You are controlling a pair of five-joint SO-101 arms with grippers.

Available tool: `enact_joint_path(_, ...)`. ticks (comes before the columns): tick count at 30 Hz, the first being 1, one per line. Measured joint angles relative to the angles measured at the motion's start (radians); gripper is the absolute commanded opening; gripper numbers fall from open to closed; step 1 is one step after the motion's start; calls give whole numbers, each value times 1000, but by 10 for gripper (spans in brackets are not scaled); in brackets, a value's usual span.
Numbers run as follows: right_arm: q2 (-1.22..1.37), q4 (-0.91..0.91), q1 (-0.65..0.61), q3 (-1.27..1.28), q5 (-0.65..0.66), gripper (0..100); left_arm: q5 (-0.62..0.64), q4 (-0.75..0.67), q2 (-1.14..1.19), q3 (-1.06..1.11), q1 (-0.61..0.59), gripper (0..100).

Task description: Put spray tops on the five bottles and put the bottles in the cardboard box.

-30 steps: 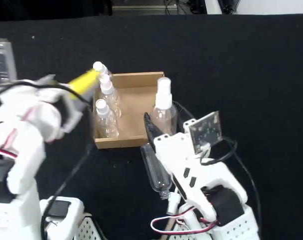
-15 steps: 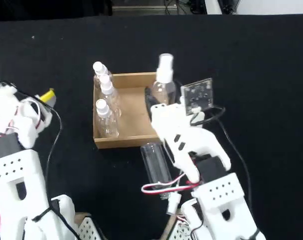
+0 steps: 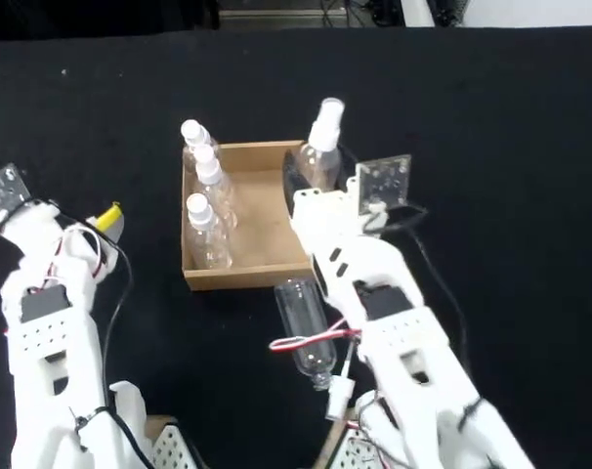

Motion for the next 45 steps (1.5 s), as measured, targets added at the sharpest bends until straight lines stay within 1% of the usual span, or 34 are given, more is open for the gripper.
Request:
enact_joint_path(3, 133, -68, 0, -20, 0, 126, 0, -75, 0, 52, 0, 307)
enact_joint_path(6, 232, -140, 0, -25, 0, 127, 0, -112, 0, 78, -2, 307)
enact_joint_path(13, 376, -319, 0, -34, 0, 124, 0, -121, 0, 80, 0, 307)
enact_joint_path(19, 540, -545, 0, -38, 0, 124, 0, -121, 0, 80, 0, 307)
enact_joint_path(24, 689, -681, 55, -110, 0, 124, 0, -121, 0, 80, 0, 307)
enact_joint_path(29, 790, -707, 72, -184, -2, 124, 0, -121, 0, 80, 0, 307)
enact_joint_path(45, 934, -709, 74, -319, -2, 124, 0, -121, 0, 80, 0, 307)
